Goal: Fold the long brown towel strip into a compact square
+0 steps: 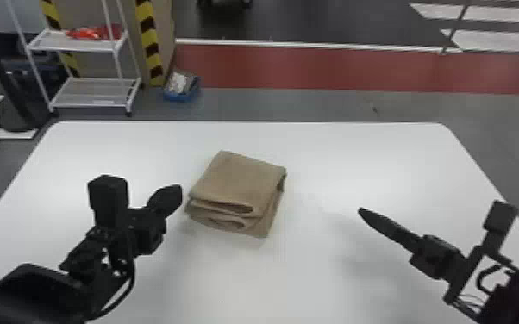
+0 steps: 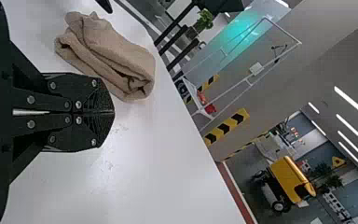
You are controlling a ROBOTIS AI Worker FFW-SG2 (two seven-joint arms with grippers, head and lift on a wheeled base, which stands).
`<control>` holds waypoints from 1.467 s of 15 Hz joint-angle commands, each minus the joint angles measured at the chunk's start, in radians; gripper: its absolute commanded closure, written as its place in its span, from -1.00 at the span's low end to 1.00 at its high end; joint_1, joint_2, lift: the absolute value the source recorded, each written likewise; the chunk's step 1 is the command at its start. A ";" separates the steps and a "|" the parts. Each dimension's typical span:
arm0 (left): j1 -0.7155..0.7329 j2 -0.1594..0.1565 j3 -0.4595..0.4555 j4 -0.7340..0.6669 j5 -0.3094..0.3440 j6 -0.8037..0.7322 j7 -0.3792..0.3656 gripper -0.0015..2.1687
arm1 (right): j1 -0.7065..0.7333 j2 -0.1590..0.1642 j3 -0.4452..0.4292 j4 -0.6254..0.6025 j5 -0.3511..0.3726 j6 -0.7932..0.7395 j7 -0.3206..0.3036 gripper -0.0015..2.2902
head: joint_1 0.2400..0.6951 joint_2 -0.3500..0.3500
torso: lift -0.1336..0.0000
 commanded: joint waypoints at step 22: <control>0.110 -0.011 -0.108 -0.135 -0.016 0.014 0.021 0.90 | 0.099 0.029 0.004 -0.150 -0.135 -0.027 0.007 0.66 | 1.00 -0.44 | -0.80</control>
